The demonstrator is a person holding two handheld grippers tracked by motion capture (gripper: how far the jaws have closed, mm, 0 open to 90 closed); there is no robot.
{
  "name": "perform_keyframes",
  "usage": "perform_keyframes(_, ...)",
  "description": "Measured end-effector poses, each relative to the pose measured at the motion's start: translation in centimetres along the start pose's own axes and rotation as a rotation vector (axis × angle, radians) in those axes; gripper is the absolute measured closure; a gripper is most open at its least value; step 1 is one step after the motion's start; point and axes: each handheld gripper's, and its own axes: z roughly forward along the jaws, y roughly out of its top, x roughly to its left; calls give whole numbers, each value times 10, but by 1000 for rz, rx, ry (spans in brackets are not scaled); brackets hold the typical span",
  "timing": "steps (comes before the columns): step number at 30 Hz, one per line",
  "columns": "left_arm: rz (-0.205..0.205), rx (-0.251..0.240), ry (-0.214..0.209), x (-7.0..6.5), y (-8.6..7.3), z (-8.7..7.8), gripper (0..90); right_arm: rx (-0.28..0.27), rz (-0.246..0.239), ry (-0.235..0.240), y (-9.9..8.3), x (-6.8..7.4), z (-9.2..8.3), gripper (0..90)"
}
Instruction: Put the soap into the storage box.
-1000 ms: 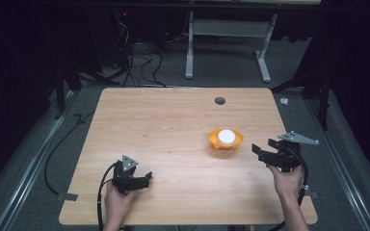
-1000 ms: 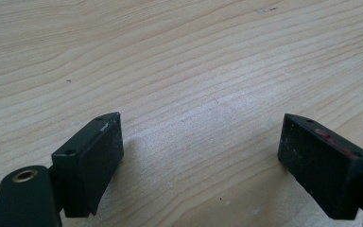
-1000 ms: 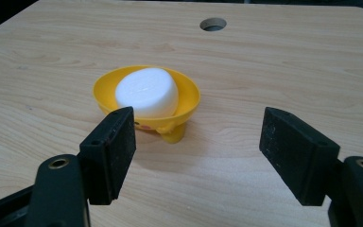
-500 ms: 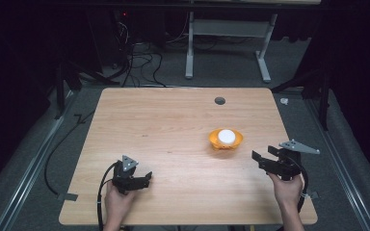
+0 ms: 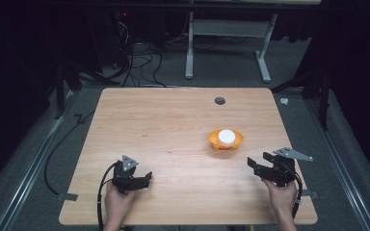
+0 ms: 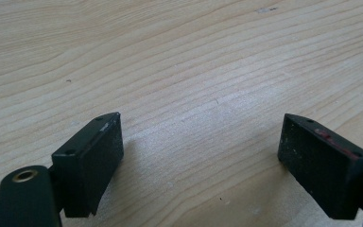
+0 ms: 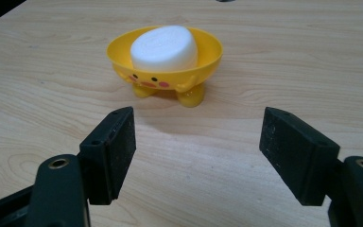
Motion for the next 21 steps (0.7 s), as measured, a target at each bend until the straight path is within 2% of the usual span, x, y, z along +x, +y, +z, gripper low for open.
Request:
perform_keyframes(16,0,0,0,0,0,0,153,53,-12,10,-19,10,17,284)
perform_keyframes(21,0,0,0,0,0,0,153,68,-38,1,-23,13,23,284)
